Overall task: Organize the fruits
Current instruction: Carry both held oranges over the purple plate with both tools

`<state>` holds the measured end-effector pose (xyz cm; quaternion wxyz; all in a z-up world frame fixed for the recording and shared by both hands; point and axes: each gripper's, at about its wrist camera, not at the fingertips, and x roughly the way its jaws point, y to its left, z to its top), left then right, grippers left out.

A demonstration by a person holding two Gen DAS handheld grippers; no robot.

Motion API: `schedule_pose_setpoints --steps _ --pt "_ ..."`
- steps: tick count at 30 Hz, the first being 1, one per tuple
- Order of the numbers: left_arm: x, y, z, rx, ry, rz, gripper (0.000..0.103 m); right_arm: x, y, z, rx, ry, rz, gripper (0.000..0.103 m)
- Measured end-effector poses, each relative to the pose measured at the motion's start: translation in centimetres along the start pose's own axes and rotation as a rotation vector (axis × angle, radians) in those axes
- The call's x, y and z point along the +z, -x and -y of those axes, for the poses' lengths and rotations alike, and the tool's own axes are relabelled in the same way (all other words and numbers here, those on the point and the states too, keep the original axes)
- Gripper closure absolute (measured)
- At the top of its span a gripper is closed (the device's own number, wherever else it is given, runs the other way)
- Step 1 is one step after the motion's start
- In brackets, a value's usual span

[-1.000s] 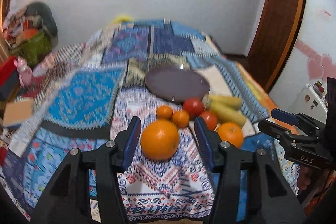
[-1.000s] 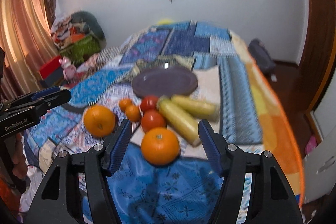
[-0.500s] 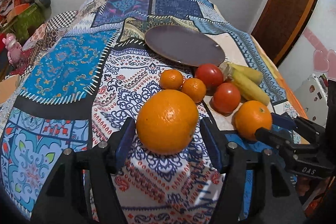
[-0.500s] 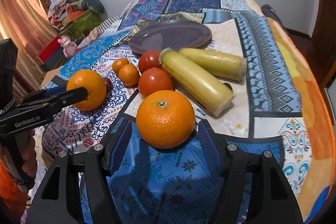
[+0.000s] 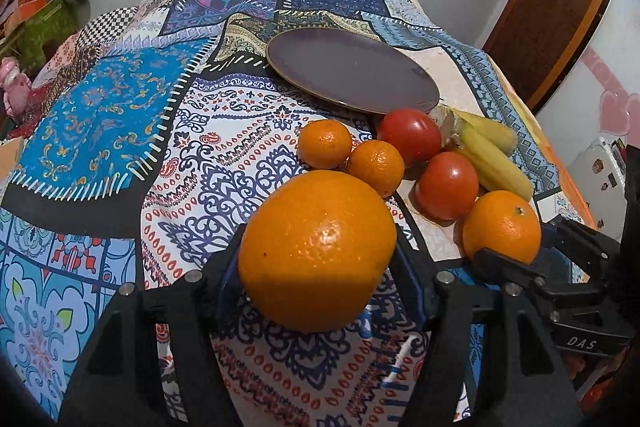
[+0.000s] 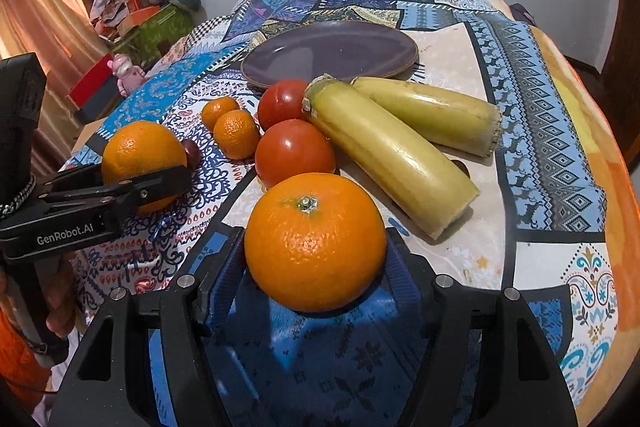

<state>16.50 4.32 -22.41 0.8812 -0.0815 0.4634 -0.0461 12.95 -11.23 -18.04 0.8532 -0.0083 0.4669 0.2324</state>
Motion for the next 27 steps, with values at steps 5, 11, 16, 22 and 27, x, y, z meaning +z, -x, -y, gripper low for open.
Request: schedule_pose_setpoints --steps 5,11,16,22,27 --pt "0.0 0.7 0.4 -0.006 -0.015 0.006 0.04 0.1 0.3 -0.2 -0.005 0.008 0.004 0.04" --pt "0.4 2.1 0.7 -0.015 -0.013 0.029 0.042 0.7 2.1 -0.3 0.002 0.019 0.06 0.041" --pt "1.4 4.1 1.3 -0.018 -0.028 0.092 0.042 2.0 3.9 -0.2 -0.006 0.023 0.126 0.041" --pt "3.8 6.3 2.1 -0.01 -0.057 0.167 0.042 4.4 5.0 0.1 -0.029 0.032 0.194 0.041" --pt "6.5 7.6 2.6 -0.008 -0.071 0.222 0.042 6.6 5.9 0.4 -0.048 0.044 0.256 0.041"
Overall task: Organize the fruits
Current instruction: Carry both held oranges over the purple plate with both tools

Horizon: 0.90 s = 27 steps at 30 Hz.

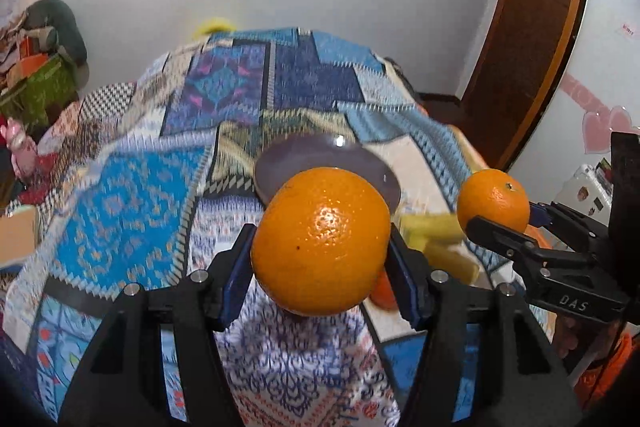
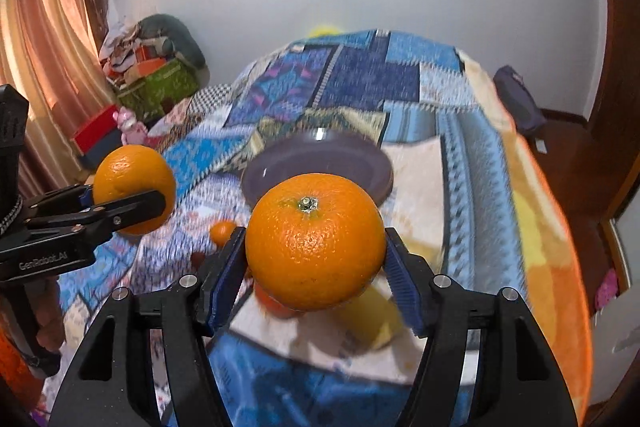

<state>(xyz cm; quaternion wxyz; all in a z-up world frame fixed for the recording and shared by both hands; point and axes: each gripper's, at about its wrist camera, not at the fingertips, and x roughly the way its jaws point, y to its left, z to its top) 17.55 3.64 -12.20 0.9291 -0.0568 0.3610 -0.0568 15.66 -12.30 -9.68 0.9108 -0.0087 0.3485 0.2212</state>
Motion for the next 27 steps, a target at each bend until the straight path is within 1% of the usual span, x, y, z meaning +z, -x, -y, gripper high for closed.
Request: schedule_pose_setpoints --steps 4,8,11,15,18,20,27 --pt "2.5 0.1 0.4 0.015 -0.026 0.043 0.042 2.2 0.1 0.2 -0.011 0.022 0.052 0.041" --pt "4.8 -0.4 0.2 0.003 -0.016 0.068 0.042 4.3 -0.5 0.4 -0.018 0.034 0.089 0.041" --pt "6.2 -1.4 0.1 0.011 -0.018 0.076 0.042 5.5 -1.3 0.7 -0.023 0.045 0.1 0.041" --pt "7.7 -3.6 -0.1 0.035 -0.03 0.065 0.042 6.7 -3.5 1.0 -0.039 0.044 0.093 0.041" --pt "8.6 -5.7 -0.6 0.052 -0.026 0.044 0.042 7.1 -5.5 1.4 -0.053 0.037 0.075 0.041" --pt "9.1 -7.5 -1.2 0.045 -0.011 0.017 0.042 7.3 -7.0 1.9 -0.056 0.027 0.049 0.041" --pt "9.7 -13.5 -2.8 0.046 0.013 -0.082 0.042 7.5 -12.4 3.2 -0.062 0.037 -0.07 0.041"
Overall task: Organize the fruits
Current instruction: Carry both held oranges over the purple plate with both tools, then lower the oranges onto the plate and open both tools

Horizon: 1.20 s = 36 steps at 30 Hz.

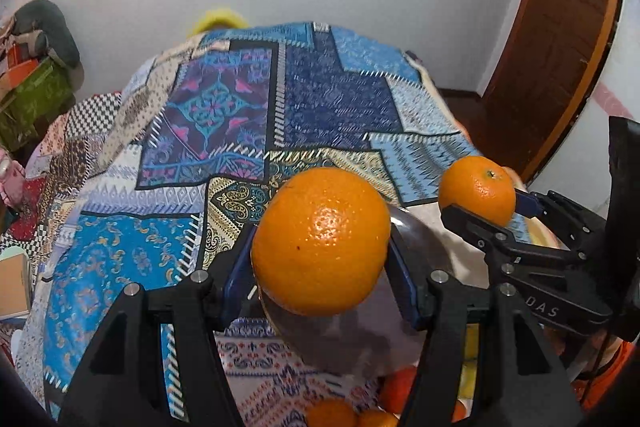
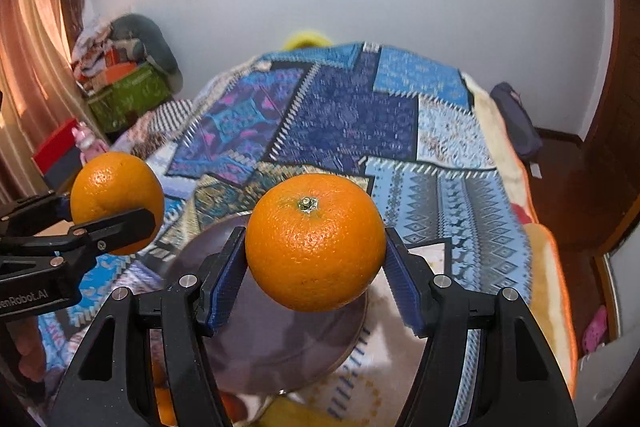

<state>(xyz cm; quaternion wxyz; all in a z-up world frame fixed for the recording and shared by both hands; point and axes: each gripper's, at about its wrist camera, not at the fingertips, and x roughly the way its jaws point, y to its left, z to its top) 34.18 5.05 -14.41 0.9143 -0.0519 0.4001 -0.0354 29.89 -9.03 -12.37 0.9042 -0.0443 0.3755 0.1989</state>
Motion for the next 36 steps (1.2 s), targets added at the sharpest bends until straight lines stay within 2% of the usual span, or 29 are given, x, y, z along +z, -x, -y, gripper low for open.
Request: schedule_pose_setpoints --steps 8,12,18,22,27,33,36 --pt "0.4 -5.9 -0.6 -0.016 -0.03 -0.109 0.042 0.3 -4.7 0.7 0.023 0.062 -0.134 0.041" --pt "0.4 -7.8 -0.5 -0.014 -0.059 -0.14 0.042 0.1 -6.1 0.9 0.028 0.09 -0.177 0.041" --pt "0.3 -9.9 -0.7 -0.049 -0.04 -0.194 0.042 0.1 -7.4 1.1 0.036 0.102 -0.235 0.041" --pt "0.0 -11.0 -0.9 -0.029 -0.036 -0.226 0.042 0.0 -8.0 1.3 0.069 0.099 -0.273 0.04" --pt "-0.3 -11.2 -0.7 -0.021 -0.057 -0.229 0.042 -0.3 -8.3 1.1 0.093 0.111 -0.298 0.04" --pt "-0.6 -10.8 -0.7 -0.02 -0.061 -0.231 0.042 -0.8 -8.2 0.8 0.071 0.145 -0.304 0.039" --pt "-0.6 -9.5 -0.6 -0.022 -0.066 -0.192 0.04 -1.0 -8.0 0.5 0.051 0.172 -0.305 0.04"
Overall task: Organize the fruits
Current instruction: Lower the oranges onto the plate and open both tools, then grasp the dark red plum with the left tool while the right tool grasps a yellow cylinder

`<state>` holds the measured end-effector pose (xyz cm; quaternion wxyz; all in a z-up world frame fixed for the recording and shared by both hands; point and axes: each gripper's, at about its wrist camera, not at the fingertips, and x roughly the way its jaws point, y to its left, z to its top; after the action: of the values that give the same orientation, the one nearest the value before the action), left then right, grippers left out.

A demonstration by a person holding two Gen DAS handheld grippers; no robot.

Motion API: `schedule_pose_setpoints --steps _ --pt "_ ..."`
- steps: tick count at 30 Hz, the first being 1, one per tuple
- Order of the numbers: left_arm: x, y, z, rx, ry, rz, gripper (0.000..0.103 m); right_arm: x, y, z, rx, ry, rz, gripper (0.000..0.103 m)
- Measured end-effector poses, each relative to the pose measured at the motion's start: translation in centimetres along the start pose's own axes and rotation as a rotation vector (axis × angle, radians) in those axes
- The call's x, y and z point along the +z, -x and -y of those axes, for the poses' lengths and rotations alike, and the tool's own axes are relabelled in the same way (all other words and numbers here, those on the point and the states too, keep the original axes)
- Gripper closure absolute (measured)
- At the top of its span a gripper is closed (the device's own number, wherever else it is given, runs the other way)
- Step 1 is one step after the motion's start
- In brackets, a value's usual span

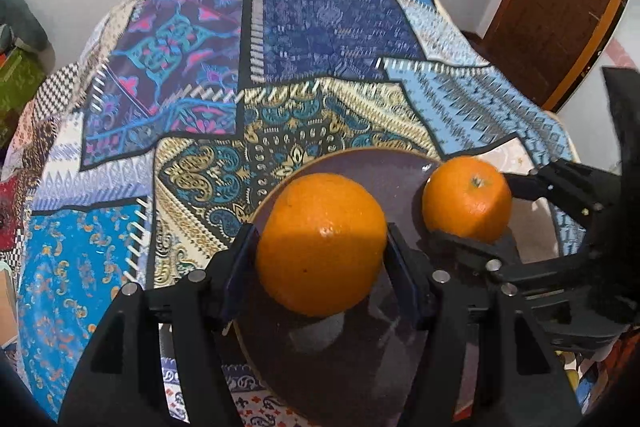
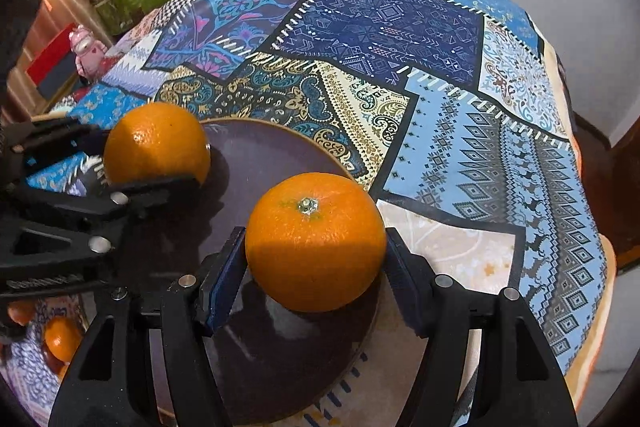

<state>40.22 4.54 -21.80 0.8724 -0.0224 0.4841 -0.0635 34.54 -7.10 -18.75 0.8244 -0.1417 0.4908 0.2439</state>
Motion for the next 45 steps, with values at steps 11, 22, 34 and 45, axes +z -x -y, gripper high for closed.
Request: schedule_pose_setpoints --steps 11,22,34,45 --pt "-0.5 8.3 0.5 0.001 0.0 0.137 0.034 -0.5 6.5 -0.9 -0.041 -0.004 0.171 0.025" --pt "-5.1 16.2 2.1 0.058 -0.061 0.236 0.022 -4.4 13.9 -2.2 -0.025 -0.052 0.321 0.025" --pt "-13.0 15.8 1.5 0.037 -0.005 0.126 0.019 -11.7 14.4 -2.5 0.02 -0.135 0.287 0.028" --pt "-17.5 12.6 0.5 -0.024 0.062 0.015 0.025 -14.9 10.1 -3.2 0.11 -0.145 0.125 0.051"
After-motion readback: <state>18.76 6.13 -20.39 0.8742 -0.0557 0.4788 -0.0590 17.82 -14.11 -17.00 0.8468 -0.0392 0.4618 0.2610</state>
